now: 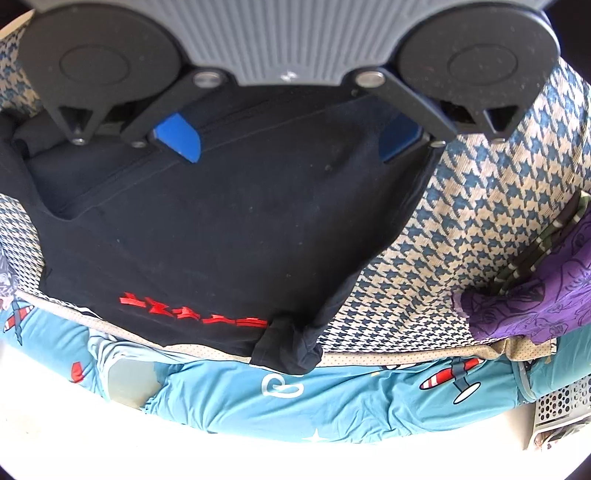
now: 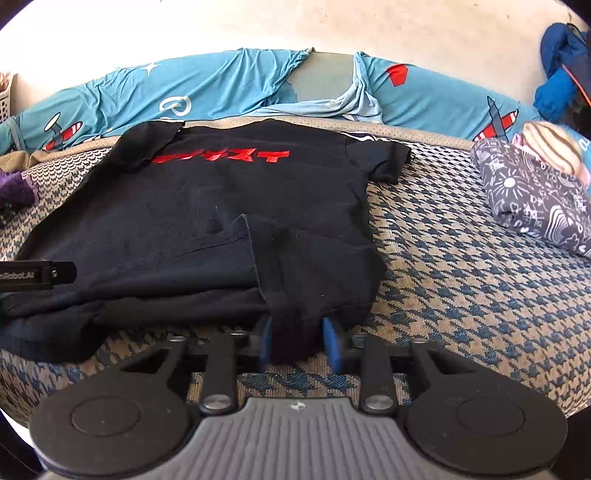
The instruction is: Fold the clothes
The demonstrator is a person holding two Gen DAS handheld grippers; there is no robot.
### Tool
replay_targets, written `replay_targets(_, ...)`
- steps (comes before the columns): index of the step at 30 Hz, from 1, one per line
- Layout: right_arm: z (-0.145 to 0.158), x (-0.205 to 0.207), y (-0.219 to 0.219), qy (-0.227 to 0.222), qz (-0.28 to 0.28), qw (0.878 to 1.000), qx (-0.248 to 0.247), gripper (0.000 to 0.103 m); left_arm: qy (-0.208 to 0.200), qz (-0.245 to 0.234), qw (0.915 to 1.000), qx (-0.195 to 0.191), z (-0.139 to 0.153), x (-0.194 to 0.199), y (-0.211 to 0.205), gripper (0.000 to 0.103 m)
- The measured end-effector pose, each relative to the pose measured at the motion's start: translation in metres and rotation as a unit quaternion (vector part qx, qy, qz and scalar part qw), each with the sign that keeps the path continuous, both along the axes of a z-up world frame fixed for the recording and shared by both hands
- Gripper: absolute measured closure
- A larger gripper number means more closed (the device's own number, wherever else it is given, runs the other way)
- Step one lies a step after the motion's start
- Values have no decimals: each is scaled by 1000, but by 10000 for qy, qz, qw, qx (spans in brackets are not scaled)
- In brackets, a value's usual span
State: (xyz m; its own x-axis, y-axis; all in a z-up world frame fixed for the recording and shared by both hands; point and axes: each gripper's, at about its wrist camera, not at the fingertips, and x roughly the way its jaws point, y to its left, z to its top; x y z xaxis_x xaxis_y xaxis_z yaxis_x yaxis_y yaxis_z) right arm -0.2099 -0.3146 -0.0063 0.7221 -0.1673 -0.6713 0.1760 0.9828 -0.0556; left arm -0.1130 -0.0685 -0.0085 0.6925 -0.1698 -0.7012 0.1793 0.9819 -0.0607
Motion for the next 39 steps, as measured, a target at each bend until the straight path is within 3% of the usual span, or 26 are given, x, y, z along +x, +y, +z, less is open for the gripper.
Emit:
replay_targets(5,16,-7,-10,-499,-383,9980,-68,96,45,31,10000,11,0,2,2,0)
replay_targets(11,61,-22,-27,-1186,-875,9891,-18,96,-19,36,9999,108,-1,-1,2,0)
replay_targets(20,61,-24,-29,-631,-933,9927,-420,96,-58,233,9996,120,1,-3,11,0)
replay_targets(22,50,-24,-32,-298,-1049,9932,-416,96,-74,282,9995,111,2,-5,15,0)
replay_targets(26,35,-36,-36,18,-1200,9923,-304,85,-84,369,9993,16,4,-7,26,0)
replay_targets(32,34,-52,-38,-23,-1166,9928,-256,80,-139,589,9982,-48,8,-8,34,0)
replay_targets(39,32,-47,-16,-182,-270,9994,-111,77,-108,659,9978,-51,7,-8,39,0)
